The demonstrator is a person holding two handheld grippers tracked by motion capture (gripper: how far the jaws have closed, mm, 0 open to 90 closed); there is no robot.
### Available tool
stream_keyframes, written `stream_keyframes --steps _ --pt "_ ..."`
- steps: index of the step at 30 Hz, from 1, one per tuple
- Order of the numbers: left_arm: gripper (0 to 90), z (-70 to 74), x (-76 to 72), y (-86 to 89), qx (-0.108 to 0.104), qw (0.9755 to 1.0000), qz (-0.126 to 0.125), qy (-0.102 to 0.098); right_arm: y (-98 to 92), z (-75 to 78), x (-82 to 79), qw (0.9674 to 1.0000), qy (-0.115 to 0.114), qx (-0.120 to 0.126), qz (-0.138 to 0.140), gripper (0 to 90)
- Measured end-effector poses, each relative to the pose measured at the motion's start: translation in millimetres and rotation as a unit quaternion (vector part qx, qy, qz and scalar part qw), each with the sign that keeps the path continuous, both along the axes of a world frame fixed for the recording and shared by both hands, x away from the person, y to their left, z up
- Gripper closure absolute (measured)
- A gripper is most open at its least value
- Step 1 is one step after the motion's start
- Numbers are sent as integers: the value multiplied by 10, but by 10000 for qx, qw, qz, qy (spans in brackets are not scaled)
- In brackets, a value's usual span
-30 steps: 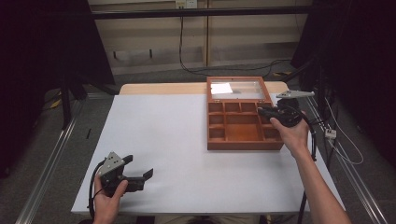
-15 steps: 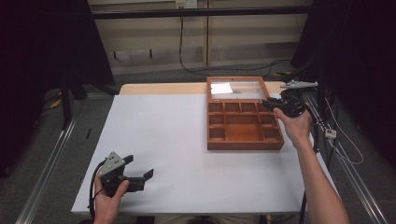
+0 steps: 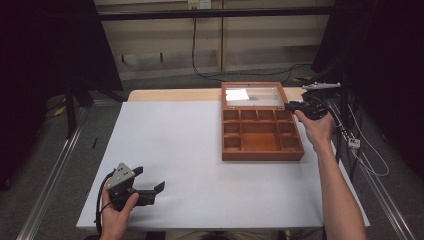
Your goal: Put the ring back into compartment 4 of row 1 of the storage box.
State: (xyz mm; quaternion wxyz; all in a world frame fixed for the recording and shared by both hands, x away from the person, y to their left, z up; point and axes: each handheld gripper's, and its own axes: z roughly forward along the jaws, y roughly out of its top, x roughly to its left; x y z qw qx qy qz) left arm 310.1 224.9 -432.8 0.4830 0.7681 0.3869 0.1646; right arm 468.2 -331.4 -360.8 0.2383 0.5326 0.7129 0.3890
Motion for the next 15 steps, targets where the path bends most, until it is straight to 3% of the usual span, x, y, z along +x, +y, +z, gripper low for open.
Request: stream_keyframes --steps 5,15 --pt "41 -21 13 6 -65 9999 -7 114 -4 -51 32 10000 58 -2 -34 724" --pt "41 -17 9 9 4 10000 55 82 32 -152 115 9999 137 -80 -35 724"
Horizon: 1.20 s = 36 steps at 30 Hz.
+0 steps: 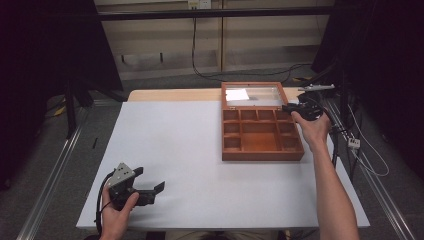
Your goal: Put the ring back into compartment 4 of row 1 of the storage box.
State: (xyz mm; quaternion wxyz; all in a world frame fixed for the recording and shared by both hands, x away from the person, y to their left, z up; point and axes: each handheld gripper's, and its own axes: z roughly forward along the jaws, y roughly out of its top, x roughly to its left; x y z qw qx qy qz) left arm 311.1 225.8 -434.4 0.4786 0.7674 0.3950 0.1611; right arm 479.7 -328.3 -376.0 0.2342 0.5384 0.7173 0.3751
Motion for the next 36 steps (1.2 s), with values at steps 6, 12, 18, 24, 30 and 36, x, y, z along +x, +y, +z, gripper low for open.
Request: stream_keyframes --steps 6,12,18,24,30,36 --pt "41 -4 2 8 27 10000 58 3 40 -61 40 10000 62 -52 -3 724" --pt "41 0 -8 9 17 10000 58 -4 51 -138 67 9998 137 -83 -69 724" --pt "41 -2 -6 5 19 10000 44 6 48 -195 84 9995 240 -150 -102 724" --pt "41 -4 -5 -13 65 10000 -9 11 53 -272 98 9992 315 -199 -114 724" --pt "41 -5 9 -11 77 10000 4 -13 48 -301 121 9989 332 -257 -199 723" --pt "41 -8 2 -12 73 10000 -7 2 44 -369 144 9978 497 -368 -254 723"
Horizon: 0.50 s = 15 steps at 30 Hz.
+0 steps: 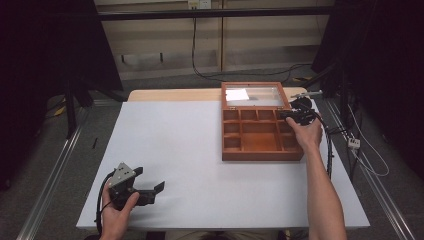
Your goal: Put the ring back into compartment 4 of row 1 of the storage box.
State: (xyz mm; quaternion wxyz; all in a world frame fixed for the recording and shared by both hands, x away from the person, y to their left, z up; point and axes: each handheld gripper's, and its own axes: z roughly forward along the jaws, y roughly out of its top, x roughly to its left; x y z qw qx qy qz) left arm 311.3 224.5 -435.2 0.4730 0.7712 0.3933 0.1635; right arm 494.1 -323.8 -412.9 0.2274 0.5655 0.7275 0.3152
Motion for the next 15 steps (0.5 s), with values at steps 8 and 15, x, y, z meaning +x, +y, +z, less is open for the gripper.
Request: stream_keyframes --steps 8,15 --pt "44 -8 6 -6 4 10000 -13 40 -3 -69 52 10000 75 -29 -32 720" --pt "44 -10 9 -6 9 10000 -5 39 20 -89 67 9999 91 -43 6 714"
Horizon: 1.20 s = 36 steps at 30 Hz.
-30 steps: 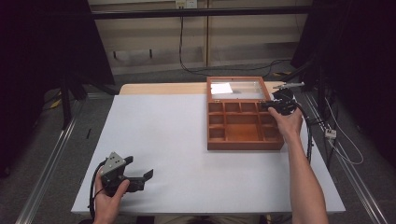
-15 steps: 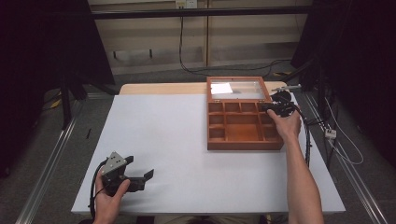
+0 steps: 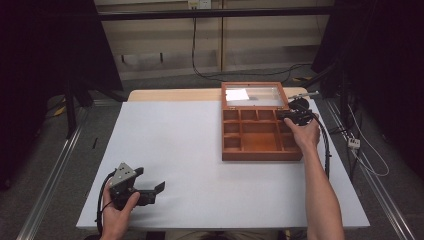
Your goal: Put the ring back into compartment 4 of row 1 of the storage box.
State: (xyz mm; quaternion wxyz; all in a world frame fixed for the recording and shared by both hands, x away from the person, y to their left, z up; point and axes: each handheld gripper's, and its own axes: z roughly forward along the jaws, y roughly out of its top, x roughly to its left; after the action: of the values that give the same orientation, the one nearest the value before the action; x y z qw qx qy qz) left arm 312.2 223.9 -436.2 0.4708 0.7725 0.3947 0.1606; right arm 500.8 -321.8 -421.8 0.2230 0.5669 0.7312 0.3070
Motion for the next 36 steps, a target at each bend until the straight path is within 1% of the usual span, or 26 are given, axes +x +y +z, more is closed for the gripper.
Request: stream_keyframes --steps 6,8,11,16,19,20,22,24,25,27,28,30,31,33,36 --pt "44 1 0 2 7 10000 -4 8 -6 -8 -5 10000 17 45 -83 681" --pt "44 1 1 0 9 10000 0 8 5 -3 -4 10000 -22 31 -72 668" --pt "44 4 1 -8 34 10000 -1 14 2 10 -4 9999 -81 26 -74 632" --pt "45 0 1 -12 13 10000 -2 18 -11 21 -15 9998 -111 78 -168 563" --pt "45 3 1 -1 28 10000 -12 17 -9 34 -21 9998 -135 72 -133 515" --pt "45 2 0 0 -2 10000 -7 19 -6 43 -23 9997 -171 75 -127 498" --pt "45 1 0 3 9 10000 -12 19 -6 61 -31 9997 -207 102 -92 475" --pt "45 4 -3 6 -11 10000 -8 20 -10 70 -37 9997 -230 84 -66 410" --pt "45 7 -5 8 -4 10000 4 0 -14 75 -42 9997 -203 113 -86 367" --pt "45 11 -6 15 -10 10000 0 -14 -24 85 -46 9995 -235 150 -169 280" --pt "45 11 -6 18 -9 10000 8 -16 -21 95 -52 9994 -249 162 -193 257" --pt "45 12 -5 20 -5 10000 21 -18 -16 114 -61 9993 -291 115 -225 190" --pt "45 13 -4 20 1 10000 23 -17 -18 121 -63 9991 -324 101 -235 172" --pt "45 13 0 17 -18 10000 46 -19 -20 140 -74 9990 -349 153 -232 165" --pt "45 9 5 14 -6 10000 54 -3 -32 160 -95 9984 -393 327 -250 102"
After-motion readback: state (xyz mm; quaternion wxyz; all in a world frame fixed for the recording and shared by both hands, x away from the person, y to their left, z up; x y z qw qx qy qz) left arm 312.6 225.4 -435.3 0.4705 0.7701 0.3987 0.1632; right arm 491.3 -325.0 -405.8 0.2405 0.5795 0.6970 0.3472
